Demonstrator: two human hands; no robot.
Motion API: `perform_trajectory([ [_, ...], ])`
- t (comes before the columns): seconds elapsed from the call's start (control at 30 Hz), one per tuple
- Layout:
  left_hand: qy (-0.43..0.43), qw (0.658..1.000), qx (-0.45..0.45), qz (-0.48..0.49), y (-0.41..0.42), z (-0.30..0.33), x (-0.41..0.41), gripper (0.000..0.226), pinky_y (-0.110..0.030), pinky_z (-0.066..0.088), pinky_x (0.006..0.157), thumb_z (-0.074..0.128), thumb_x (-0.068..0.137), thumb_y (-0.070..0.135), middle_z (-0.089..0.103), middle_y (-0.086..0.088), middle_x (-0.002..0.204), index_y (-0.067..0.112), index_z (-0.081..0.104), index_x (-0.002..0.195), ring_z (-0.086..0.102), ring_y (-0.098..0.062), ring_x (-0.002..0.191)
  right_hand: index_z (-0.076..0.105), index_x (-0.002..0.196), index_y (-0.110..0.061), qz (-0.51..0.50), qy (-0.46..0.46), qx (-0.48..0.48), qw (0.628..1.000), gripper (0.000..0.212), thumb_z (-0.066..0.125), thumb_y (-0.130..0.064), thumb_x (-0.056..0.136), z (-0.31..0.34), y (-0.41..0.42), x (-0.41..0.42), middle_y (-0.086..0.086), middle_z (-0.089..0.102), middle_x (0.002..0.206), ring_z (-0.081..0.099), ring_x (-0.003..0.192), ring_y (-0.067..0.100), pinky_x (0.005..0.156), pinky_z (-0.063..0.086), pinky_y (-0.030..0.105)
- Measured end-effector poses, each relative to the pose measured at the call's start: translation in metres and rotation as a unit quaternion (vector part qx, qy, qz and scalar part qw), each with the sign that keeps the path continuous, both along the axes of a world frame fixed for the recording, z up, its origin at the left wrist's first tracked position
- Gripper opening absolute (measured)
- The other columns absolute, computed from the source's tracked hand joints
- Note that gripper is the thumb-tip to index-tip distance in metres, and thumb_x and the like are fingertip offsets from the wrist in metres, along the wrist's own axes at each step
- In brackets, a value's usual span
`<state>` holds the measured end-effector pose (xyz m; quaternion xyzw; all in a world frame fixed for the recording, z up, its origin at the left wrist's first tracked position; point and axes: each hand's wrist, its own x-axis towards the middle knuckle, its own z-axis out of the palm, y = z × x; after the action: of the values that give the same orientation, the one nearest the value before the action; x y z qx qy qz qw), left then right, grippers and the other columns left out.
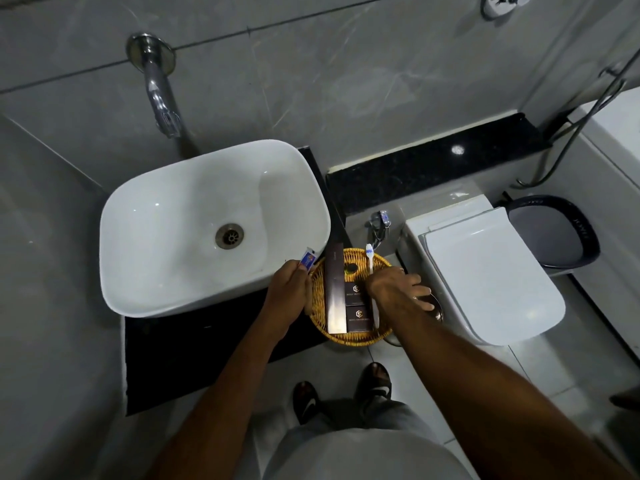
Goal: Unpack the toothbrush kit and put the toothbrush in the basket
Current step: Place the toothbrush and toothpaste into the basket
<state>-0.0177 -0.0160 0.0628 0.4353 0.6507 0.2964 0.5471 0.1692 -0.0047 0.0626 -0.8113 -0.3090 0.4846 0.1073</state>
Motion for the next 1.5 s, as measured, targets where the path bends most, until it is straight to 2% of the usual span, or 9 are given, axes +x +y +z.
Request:
perform_trajectory([
  [0.13,-0.002,1.000,-0.009,-0.015,0.000,0.000,0.003,0.033,-0.030,0.039,0.050,0.035,0.096,0.023,0.048,-0.015,0.074,-0.006,0.050,0.102,0.045,-0.016,0.054,0.040,0.142,-0.004,-0.008,-0.049,-0.048,0.998,0.071,0.070,-0.037,0.087,-0.004,0.006,-0.006,0.024,0.029,0.153,0.025,0.140,0.043,0.115,0.026,0.052],
  [0.23,0.001,0.999,-0.018,-0.032,0.002,0.002,0.006,0.031,-0.038,0.040,0.063,0.034,0.098,0.025,0.048,-0.017,0.075,-0.001,0.050,0.096,0.045,-0.028,0.064,0.060,0.124,-0.011,0.020,-0.178,-0.072,0.981,0.055,0.073,-0.045,0.082,0.002,0.011,-0.010,0.013,0.056,0.129,0.051,0.103,0.029,0.081,0.040,0.036],
  [0.4,0.067,0.987,-0.017,-0.148,0.018,0.006,0.017,0.020,-0.024,0.042,0.062,0.038,0.099,0.029,0.058,0.002,0.081,0.021,0.056,0.094,0.054,-0.010,0.072,0.068,0.084,-0.034,-0.012,-0.064,0.209,0.976,0.005,0.071,-0.031,0.086,-0.002,0.005,0.021,-0.011,0.069,0.093,0.065,0.092,0.015,0.084,0.053,0.037],
  [0.6,0.166,0.899,0.003,-0.404,0.047,0.006,0.053,0.017,-0.024,0.047,0.073,0.048,0.095,0.027,0.064,-0.001,0.110,0.021,0.059,0.106,0.058,-0.006,0.092,0.071,0.113,-0.022,0.141,0.073,0.235,0.959,0.023,0.069,-0.021,0.090,0.014,0.002,0.059,-0.011,0.070,0.105,0.066,0.094,0.004,0.074,0.052,0.018],
  [0.83,0.243,0.805,0.012,-0.541,0.055,0.003,0.095,0.028,-0.018,0.037,0.065,0.045,0.096,0.025,0.063,-0.010,0.122,0.015,0.059,0.118,0.053,-0.013,0.095,0.067,0.062,-0.032,0.211,-0.016,0.194,0.958,0.027,0.076,-0.015,0.082,-0.006,-0.022,0.078,-0.018,0.064,0.065,0.063,0.069,-0.008,0.065,0.046,0.012],
  [0.97,0.285,0.834,0.047,-0.470,0.044,-0.001,0.103,0.036,-0.027,0.043,0.087,0.046,0.096,0.024,0.051,-0.014,0.135,0.011,0.050,0.129,0.049,-0.025,0.122,0.078,0.073,-0.027,0.144,-0.070,0.184,0.970,0.009,0.078,-0.020,0.077,-0.024,-0.034,0.075,-0.017,0.066,0.079,0.051,0.100,0.005,0.093,0.041,0.030],
  [1.1,0.336,0.874,0.157,-0.314,0.019,-0.012,0.085,0.047,-0.041,0.039,0.109,0.042,0.097,0.030,0.044,-0.011,0.145,0.015,0.036,0.141,0.041,-0.025,0.132,0.076,0.080,-0.017,-0.117,-0.029,0.108,0.987,0.006,0.077,-0.022,0.078,-0.038,-0.041,0.054,0.004,0.071,0.099,0.064,0.102,0.026,0.088,0.057,0.043],
  [1.2,0.341,0.883,0.195,-0.258,-0.006,-0.028,0.062,0.047,-0.048,0.040,0.108,0.039,0.097,0.027,0.046,-0.015,0.143,0.010,0.036,0.141,0.042,-0.029,0.132,0.069,0.102,-0.002,-0.104,-0.145,0.031,0.983,0.039,0.078,-0.032,0.078,-0.050,-0.046,0.036,0.015,0.048,0.132,0.044,0.119,0.034,0.099,0.047,0.049],
  [1.5,0.493,0.779,0.212,-0.324,-0.048,-0.076,0.023,0.061,-0.054,0.025,0.117,0.041,0.094,0.029,0.039,-0.029,0.149,-0.005,0.031,0.142,0.032,-0.042,0.141,0.077,0.089,-0.016,0.029,-0.297,0.108,0.948,0.025,0.075,-0.038,0.078,-0.071,-0.054,0.003,0.014,0.036,0.149,0.028,0.139,0.035,0.111,0.026,0.052],
])
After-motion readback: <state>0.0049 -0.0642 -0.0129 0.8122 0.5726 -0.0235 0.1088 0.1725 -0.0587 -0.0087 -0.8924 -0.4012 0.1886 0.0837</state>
